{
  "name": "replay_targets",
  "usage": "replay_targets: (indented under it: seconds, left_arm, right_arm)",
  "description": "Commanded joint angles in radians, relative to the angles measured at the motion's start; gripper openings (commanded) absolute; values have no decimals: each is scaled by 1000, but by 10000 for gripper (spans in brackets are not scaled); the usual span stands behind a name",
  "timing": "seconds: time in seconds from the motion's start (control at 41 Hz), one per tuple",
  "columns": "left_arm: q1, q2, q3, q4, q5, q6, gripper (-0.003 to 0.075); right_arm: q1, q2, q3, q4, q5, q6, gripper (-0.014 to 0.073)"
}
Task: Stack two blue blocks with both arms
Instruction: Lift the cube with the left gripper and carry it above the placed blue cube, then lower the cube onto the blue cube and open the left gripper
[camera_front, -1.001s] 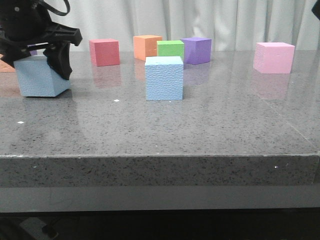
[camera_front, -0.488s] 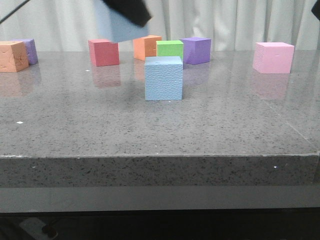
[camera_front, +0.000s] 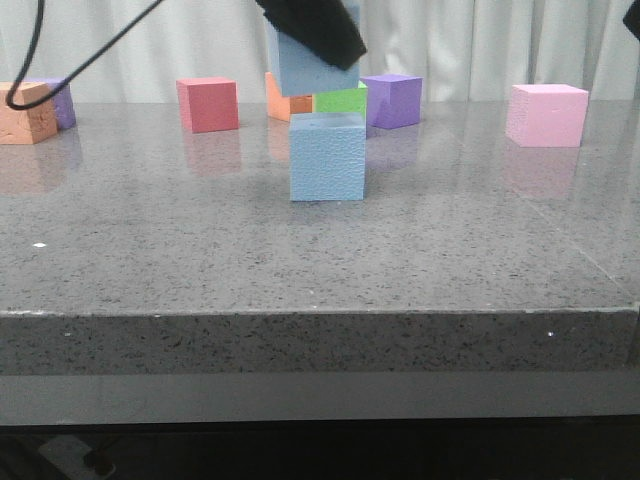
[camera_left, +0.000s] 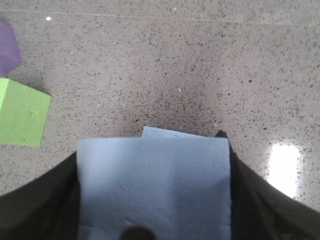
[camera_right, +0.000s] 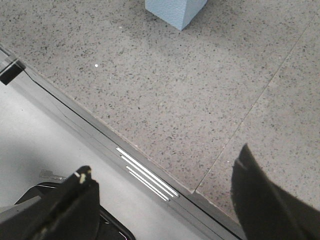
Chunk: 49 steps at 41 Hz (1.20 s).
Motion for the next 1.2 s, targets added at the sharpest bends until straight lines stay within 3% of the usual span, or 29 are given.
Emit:
replay_targets:
  seconds: [0.0, 0.684, 0.977, 1.172]
  left_arm:
    - [-17, -53, -42, -32, -28, 47, 355]
    - [-24, -10, -42, -29, -53, 116, 362]
    - [-24, 12, -42, -29, -66, 116, 541]
    - [-24, 3, -42, -29, -66, 116, 540]
  right_arm:
    - [-5, -8, -25, -2, -55, -8, 551]
    - [-5, -8, -25, -2, -55, -8, 551]
    - [-5, -8, -25, -2, -55, -8, 551]
    - [-5, -8, -25, -2, -55, -8, 551]
